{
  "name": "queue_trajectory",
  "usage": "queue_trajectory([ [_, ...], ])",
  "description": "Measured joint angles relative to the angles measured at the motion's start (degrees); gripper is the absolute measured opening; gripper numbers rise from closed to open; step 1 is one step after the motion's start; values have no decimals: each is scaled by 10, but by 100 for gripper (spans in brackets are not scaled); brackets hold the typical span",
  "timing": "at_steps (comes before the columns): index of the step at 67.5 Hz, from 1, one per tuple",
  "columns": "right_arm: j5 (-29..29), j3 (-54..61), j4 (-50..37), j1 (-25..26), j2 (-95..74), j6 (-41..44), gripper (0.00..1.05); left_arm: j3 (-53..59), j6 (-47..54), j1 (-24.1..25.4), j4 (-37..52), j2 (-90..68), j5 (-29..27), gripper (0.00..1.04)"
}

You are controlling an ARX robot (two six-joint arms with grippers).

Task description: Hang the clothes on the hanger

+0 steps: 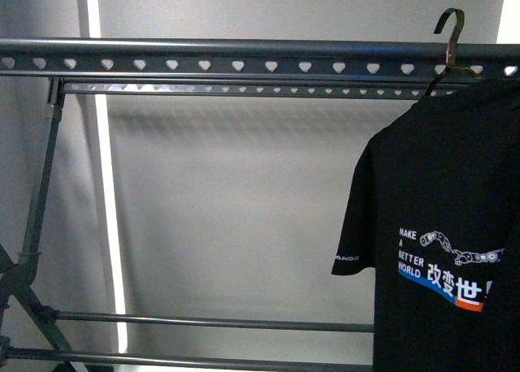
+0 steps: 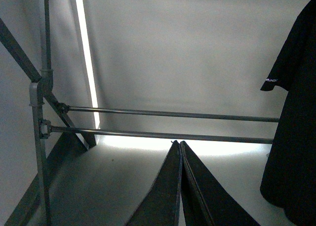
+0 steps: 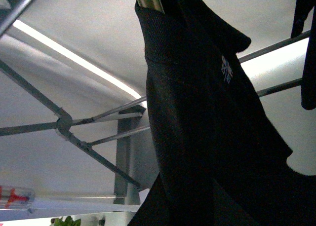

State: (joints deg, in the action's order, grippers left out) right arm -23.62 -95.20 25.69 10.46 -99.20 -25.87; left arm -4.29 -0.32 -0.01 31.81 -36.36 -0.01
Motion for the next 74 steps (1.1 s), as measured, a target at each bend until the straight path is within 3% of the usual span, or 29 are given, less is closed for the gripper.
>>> queue_trajectory([
  [10, 16, 125, -73, -4, 17, 17, 6, 17, 0, 0, -44, 61, 0, 4],
  [23, 45, 207, -152, -1, 65, 34, 38, 33, 1, 0, -49, 93, 0, 4],
  [34, 102, 316, -331, 3, 165, 86, 66, 33, 2, 0, -93, 140, 0, 4],
  [48, 100, 480, -476, 0, 422, 108, 99, 33, 2, 0, -140, 188, 0, 4],
  [53, 144, 539, -439, -22, 529, 139, 94, 33, 2, 0, -154, 203, 0, 4],
  [56, 206, 574, -343, -60, 609, 179, 85, 33, 2, 0, -163, 212, 0, 4],
  [62, 223, 675, -209, -99, 758, 226, 69, 33, 2, 0, -180, 227, 0, 4],
  [74, 236, 774, -206, -102, 864, 250, 37, 33, 2, 0, -207, 254, 0, 4],
])
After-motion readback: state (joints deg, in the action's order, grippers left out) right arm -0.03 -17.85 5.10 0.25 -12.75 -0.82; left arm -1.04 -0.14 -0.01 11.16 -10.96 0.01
